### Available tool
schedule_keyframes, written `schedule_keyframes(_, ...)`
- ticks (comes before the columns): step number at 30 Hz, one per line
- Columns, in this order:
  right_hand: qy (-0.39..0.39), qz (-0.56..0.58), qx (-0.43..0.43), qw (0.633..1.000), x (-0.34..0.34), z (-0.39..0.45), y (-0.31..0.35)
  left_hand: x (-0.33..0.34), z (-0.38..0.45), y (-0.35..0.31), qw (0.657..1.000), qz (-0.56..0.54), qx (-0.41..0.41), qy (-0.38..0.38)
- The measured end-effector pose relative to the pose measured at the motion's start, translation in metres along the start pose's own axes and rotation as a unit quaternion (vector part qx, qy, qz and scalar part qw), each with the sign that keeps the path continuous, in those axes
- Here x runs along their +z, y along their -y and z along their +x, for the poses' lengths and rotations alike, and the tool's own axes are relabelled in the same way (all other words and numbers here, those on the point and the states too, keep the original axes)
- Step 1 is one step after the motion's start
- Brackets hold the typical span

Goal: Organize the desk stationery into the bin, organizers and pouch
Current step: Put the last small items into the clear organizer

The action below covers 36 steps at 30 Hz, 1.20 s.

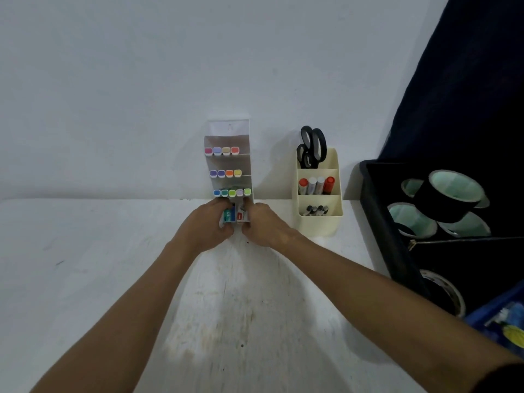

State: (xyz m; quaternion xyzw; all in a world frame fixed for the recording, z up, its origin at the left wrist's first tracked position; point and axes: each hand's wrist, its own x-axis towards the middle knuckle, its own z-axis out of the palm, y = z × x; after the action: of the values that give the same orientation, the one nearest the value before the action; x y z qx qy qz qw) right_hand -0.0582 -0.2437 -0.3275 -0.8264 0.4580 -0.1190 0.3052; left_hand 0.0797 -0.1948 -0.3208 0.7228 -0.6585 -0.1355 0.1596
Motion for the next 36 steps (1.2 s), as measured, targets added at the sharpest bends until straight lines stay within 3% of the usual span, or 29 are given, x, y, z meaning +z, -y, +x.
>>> schedule_keyframes(12, -0.097, -0.037, -0.008, 0.995, 0.014, 0.005, -0.010, 0.022, 0.011, 0.008, 0.990, 0.089, 0.048, -0.095)
schedule_keyframes(27, -0.053, -0.054, 0.058, 0.995, 0.021, 0.017, -0.007, 0.027, 0.015, 0.000, 0.995, 0.084, -0.018, -0.059)
schedule_keyframes(36, -0.006, -0.088, 0.072, 0.993, 0.017, 0.017, -0.001, 0.026, 0.011, -0.004, 0.996, 0.079, -0.014, -0.037)
